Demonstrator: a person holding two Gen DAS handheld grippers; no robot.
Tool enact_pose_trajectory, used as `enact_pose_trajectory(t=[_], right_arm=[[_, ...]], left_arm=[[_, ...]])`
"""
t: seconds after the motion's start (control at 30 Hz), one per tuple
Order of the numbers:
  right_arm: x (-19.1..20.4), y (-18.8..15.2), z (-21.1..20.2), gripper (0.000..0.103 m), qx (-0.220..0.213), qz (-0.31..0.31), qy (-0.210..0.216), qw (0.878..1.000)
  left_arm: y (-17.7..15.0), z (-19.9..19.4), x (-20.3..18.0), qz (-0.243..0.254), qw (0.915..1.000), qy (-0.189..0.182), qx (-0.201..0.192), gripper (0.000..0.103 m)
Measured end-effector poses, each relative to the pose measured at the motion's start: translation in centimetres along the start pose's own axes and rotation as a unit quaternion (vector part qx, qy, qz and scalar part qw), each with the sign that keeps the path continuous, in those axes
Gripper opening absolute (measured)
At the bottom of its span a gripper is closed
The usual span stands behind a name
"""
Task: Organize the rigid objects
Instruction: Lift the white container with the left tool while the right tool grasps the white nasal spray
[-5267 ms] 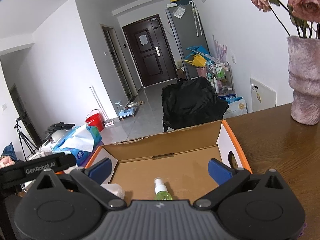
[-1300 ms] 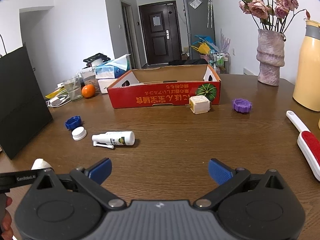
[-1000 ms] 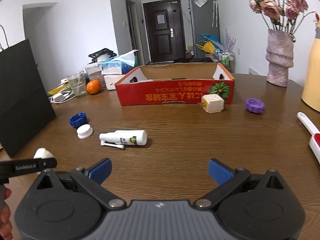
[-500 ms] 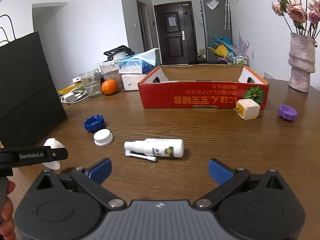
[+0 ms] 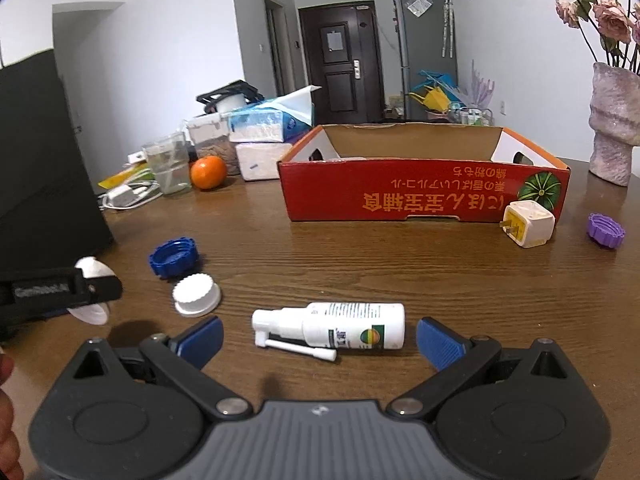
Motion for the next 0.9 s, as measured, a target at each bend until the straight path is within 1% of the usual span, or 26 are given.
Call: enact_pose_trajectory(t=[0.1,0.27,0.4,0.6,0.7,0.9], right_arm=[[0.2,0.2,1.1,0.103,0.011,0.002,-0.011,1.000],[0.3,0.5,2.0,0.103,0.018,0.009,-0.030,0.999],[0.3,0.6,2.8,0.103,0.030,0.012,-0.043,0.999],[0.3,0.7,4.0,0.102,0.048,0.025,-0.051,0.997],[0.6,0.8,4.3,0.098,0.048,0.014,-0.058,0.997],[0.7,0.8,4.0,0.097,0.043,0.009,-0.062,0.997]], left_arm=[[0.0,0.8,0.1,0.002,0.9999,0.000,0.010,0.045],[-0.1,0.5,0.0,0.007,1.0000,-0.003,0.003,0.045],[-0.3,0.6,-0.2,0.014,0.9999,-0.004,0.006,0.045],[-0.3,0.6,-0.1,0.013,0.9999,-0.007,0.007,0.045],[-0.4,0.6,-0.1,0.012,0.9999,-0.007,0.007,0.045],[-0.4,0.5,0.0,0.012,0.9999,-0.007,0.005,0.045]])
Point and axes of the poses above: each gripper's, at about its wrist camera, not at the fingertips, and z roughly the way its jaws point, x to its left, y to its top, the point moved 6 cm from there along z, roughly the way its jaws point, and after that the axes turned 7 degrees about x, right-handed, at the moved point
